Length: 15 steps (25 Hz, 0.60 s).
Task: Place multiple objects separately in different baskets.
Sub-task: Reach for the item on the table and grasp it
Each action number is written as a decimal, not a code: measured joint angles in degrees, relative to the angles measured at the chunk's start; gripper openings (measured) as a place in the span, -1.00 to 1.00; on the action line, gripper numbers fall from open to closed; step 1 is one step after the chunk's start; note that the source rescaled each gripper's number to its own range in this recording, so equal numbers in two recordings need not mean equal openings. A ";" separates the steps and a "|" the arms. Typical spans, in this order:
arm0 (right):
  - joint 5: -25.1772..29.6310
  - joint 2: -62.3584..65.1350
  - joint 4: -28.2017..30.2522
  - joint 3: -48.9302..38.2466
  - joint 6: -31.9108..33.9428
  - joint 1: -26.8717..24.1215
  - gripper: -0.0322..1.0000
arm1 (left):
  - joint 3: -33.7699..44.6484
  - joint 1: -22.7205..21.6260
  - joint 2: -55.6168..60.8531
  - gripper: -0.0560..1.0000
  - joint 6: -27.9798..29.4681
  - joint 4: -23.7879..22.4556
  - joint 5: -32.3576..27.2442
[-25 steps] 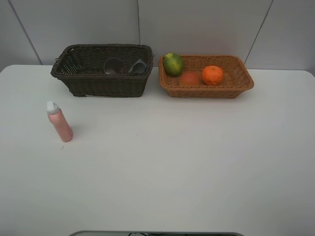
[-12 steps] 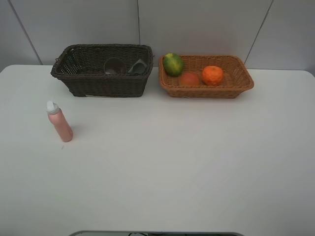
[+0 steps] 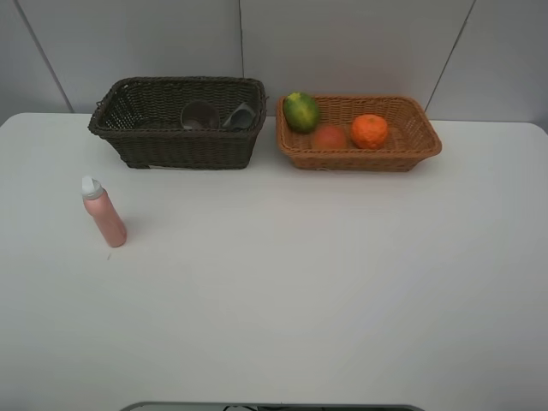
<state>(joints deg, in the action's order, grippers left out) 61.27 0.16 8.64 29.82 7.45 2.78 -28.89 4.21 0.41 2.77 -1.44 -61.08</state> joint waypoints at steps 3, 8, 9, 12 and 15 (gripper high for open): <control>0.00 0.00 0.00 0.00 0.00 0.00 0.82 | 0.00 0.00 0.00 1.00 0.00 0.00 0.00; 0.00 0.00 0.00 0.00 0.00 0.00 0.82 | 0.00 0.00 0.00 1.00 0.00 0.00 0.00; 0.00 0.00 0.00 0.00 0.00 0.00 0.82 | 0.00 0.00 0.00 1.00 0.00 0.00 0.00; 0.00 0.00 0.00 0.00 0.00 0.00 0.82 | 0.00 0.00 0.00 1.00 0.00 0.00 0.00; 0.00 0.00 0.00 0.00 0.00 0.00 0.82 | 0.00 0.00 0.00 1.00 0.00 0.00 0.00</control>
<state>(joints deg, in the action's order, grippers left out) 61.27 0.16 8.64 29.82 7.45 2.78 -28.89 4.21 0.41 2.77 -1.44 -61.08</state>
